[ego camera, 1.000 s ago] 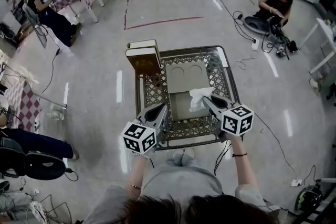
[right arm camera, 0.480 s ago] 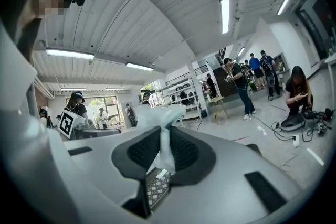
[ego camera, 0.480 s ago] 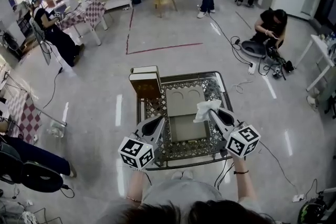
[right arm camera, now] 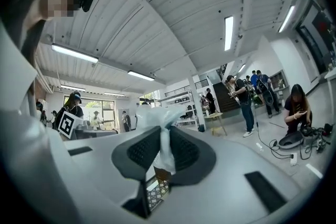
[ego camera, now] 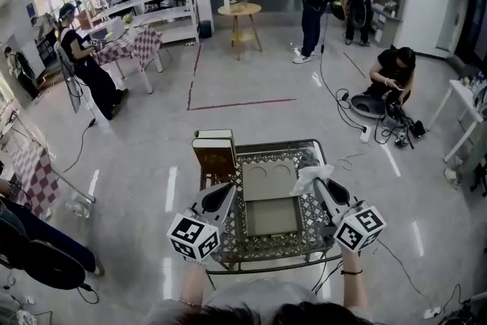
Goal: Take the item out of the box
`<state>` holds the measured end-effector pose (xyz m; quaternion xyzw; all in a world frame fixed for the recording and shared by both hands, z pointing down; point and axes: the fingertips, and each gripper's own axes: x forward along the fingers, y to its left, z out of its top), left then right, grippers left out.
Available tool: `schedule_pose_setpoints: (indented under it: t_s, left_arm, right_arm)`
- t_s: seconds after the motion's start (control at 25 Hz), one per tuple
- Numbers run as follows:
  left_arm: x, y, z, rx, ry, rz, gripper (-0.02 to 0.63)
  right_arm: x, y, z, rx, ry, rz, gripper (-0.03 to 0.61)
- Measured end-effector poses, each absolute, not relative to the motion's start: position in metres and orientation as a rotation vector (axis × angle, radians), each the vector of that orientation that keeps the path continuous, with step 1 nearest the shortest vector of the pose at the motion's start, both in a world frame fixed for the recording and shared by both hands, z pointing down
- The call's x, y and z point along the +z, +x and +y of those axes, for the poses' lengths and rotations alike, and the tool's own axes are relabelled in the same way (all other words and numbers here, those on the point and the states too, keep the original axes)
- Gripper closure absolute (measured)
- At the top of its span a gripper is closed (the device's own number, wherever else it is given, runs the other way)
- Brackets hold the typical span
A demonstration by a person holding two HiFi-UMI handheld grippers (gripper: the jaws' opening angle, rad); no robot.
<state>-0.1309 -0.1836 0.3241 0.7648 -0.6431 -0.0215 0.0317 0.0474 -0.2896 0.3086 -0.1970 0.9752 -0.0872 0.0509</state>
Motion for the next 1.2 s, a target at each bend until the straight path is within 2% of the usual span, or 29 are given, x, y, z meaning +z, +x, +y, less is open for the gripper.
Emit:
schedule_pose_setpoints:
  t_s: [1.2]
  left_arm:
    - [0.3, -0.143, -0.178, -0.124, 2.335, -2.129, 0.597]
  right_arm:
    - [0.291, 0.061, -0.299, -0.068, -0.686, 2.97, 0.511]
